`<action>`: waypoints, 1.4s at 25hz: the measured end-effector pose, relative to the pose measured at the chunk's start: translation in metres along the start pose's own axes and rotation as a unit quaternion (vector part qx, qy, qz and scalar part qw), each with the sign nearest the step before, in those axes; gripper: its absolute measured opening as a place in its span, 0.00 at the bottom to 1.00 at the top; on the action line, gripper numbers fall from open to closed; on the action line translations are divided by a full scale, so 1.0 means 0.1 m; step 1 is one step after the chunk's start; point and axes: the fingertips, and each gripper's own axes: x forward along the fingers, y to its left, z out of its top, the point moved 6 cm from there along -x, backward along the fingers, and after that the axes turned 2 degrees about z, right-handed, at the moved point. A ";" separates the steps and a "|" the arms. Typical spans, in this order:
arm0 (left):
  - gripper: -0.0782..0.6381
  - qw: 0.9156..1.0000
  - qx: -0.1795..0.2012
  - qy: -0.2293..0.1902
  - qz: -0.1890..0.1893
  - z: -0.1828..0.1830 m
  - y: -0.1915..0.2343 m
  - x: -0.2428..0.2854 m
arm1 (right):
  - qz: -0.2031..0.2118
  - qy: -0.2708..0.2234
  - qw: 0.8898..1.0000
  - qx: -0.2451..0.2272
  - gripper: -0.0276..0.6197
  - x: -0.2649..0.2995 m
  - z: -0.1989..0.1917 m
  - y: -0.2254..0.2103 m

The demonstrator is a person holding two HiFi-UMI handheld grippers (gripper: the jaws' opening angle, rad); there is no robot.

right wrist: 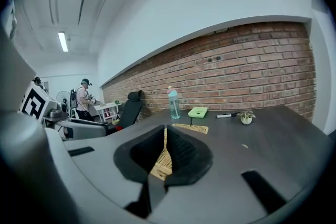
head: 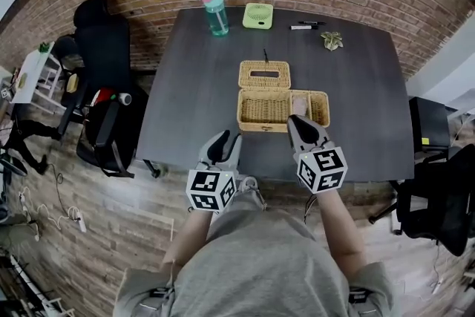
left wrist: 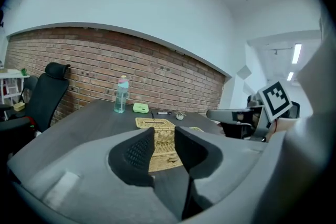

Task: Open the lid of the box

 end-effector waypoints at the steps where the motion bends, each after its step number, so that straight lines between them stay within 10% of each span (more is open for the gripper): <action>1: 0.27 1.000 0.000 0.000 0.001 -0.03 -0.05 -0.05 | 0.003 -0.001 1.000 -0.001 0.07 -0.08 -0.02 0.03; 35: 0.14 1.000 -0.002 -0.019 0.010 -0.75 -1.14 -1.60 | 0.048 -0.028 0.998 -0.005 0.05 -1.99 -0.73 1.04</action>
